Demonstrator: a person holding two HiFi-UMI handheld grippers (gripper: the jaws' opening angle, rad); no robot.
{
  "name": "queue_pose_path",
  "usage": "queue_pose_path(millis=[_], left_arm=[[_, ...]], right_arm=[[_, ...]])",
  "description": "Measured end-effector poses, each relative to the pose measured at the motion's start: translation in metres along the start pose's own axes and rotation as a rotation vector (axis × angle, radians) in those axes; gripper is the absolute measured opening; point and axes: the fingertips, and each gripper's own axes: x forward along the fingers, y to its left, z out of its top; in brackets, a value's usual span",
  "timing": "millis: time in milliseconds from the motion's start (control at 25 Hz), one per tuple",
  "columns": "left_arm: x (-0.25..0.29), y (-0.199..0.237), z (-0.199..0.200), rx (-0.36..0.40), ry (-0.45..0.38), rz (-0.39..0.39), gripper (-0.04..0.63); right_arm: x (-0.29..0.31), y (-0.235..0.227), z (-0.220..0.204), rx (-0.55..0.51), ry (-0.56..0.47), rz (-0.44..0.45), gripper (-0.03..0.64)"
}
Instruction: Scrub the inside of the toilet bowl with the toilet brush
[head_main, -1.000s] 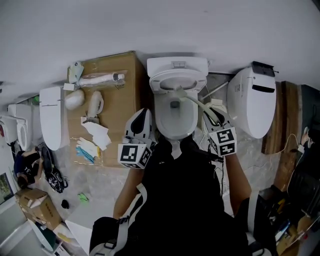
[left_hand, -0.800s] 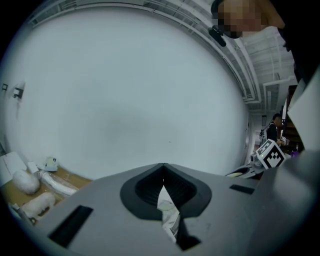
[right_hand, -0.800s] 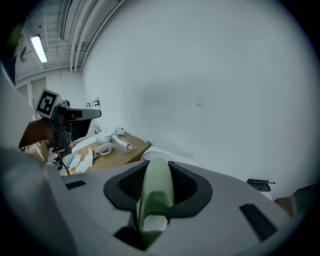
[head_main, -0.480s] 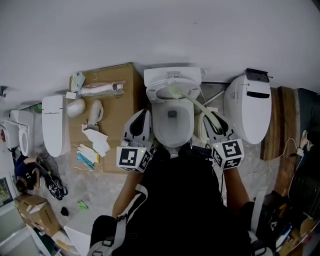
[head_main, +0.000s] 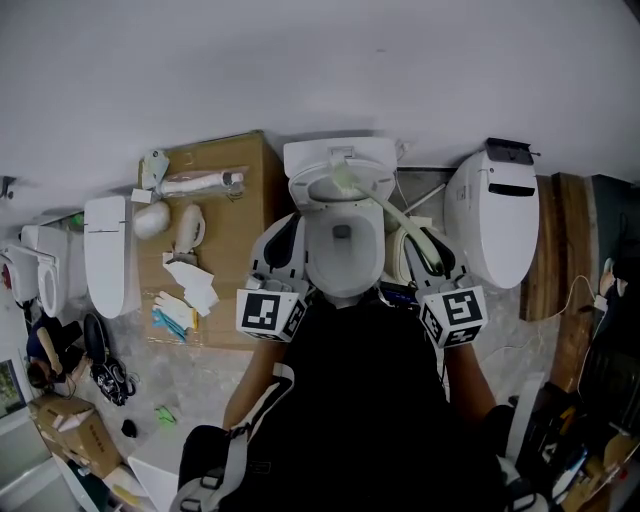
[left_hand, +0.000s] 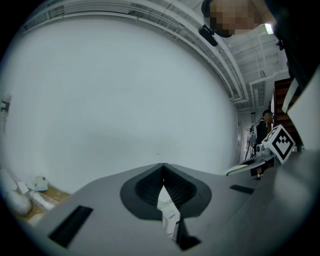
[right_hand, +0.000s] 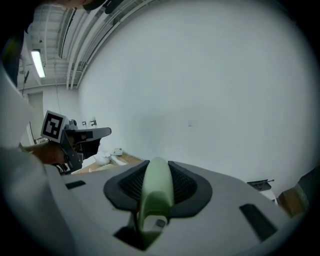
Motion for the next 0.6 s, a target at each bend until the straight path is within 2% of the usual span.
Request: queue_pose_path(millis=[600], left_arm=[[-0.0024,-0.0026,-0.0046,-0.008,-0.014,-0.012,0.008]], right_arm=[[-0.0029,0.0011,-0.0078,-0.001,0.016,-0.016,0.123]])
